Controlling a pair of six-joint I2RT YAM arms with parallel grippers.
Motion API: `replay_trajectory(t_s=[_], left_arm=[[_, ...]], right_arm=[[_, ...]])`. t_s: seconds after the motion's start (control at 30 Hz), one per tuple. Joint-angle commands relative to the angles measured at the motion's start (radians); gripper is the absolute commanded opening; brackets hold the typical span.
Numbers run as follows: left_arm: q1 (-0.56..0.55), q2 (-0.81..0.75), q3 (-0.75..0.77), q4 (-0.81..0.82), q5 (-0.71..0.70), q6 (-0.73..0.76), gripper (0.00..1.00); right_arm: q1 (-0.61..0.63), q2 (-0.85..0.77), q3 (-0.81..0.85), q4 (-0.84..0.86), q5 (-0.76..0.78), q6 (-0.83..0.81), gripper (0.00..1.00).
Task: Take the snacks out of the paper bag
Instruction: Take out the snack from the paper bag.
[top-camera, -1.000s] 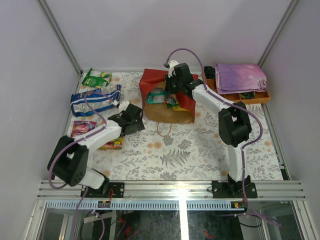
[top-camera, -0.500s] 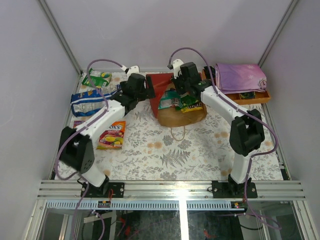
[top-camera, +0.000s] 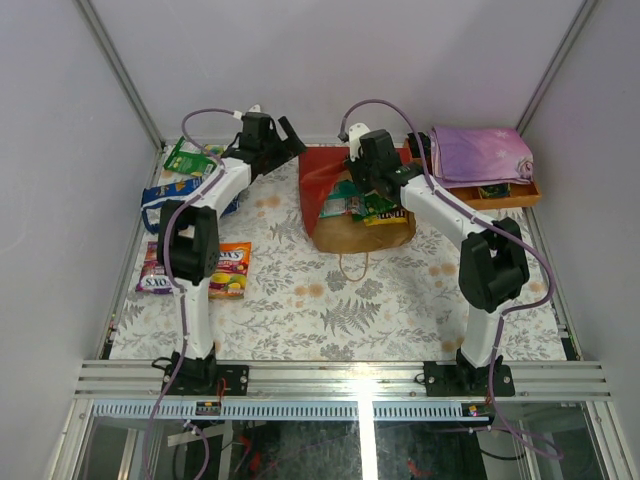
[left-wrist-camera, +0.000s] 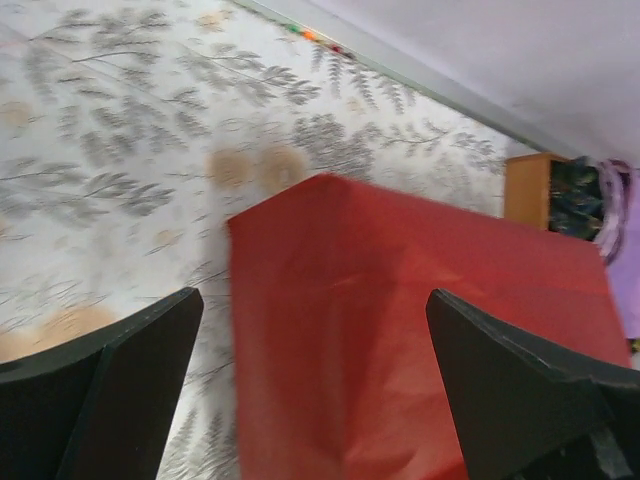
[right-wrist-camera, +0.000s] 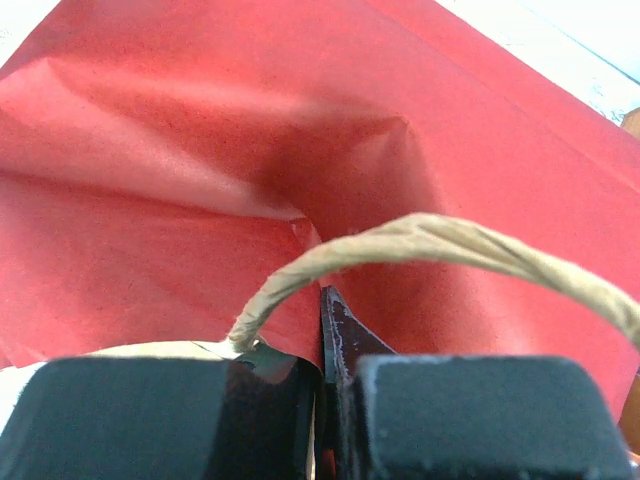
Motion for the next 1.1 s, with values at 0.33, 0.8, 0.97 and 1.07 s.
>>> replay_trajectory(t_s=[0.33, 0.8, 0.97, 1.07], left_arm=[[-0.004, 0.41, 0.404, 0.092, 0.288, -0.185, 0.94], [0.0, 0.708, 0.811, 0.269, 0.45, -0.359, 1.0], [0.0, 0.7, 0.804, 0.322, 0.455, -0.378, 1.0], [0.01, 0.643, 0.782, 0.266, 0.457, -0.306, 1.0]], right_arm=[[0.072, 0.061, 0.098, 0.054, 0.206, 0.182, 0.0], [0.074, 0.214, 0.249, 0.025, 0.343, 0.181, 0.0], [0.071, 0.286, 0.321, 0.013, 0.374, 0.196, 0.0], [0.07, 0.329, 0.373, -0.003, 0.373, 0.195, 0.0]])
